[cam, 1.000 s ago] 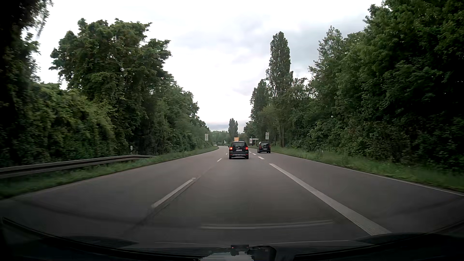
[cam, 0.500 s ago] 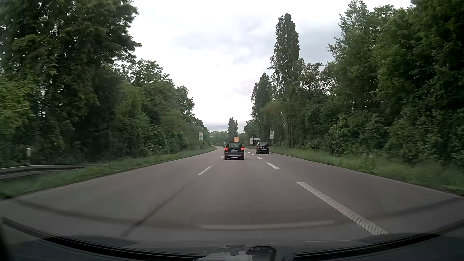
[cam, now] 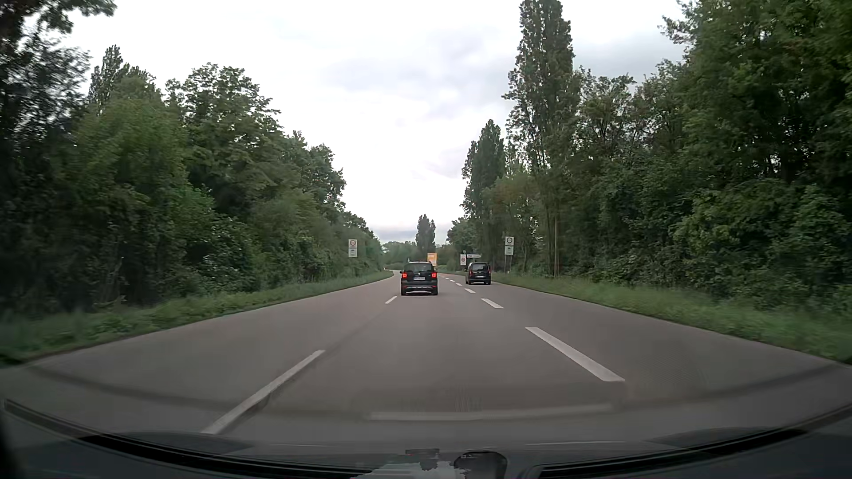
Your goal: Follow the waypoints while adhering to traffic rules and regulations
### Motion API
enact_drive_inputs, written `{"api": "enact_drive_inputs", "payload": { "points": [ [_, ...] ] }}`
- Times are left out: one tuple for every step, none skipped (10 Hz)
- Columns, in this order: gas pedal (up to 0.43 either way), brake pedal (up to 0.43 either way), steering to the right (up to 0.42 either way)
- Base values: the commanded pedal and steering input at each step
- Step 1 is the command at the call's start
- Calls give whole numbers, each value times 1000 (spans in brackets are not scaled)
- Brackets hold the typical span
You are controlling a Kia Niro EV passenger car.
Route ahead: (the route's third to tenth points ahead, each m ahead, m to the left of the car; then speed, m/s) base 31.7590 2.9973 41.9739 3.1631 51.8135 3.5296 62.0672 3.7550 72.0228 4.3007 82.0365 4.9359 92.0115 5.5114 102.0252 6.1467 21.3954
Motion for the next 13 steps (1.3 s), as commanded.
{"api": "enact_drive_inputs", "payload": {
  "points": [
    [118,0,3],
    [118,0,3],
    [118,0,3],
    [118,0,3],
    [118,0,3],
    [118,0,3],
    [118,0,3],
    [118,0,3],
    [130,0,3],
    [130,0,3],
    [130,0,3],
    [130,0,3],
    [130,0,3]
  ]
}}
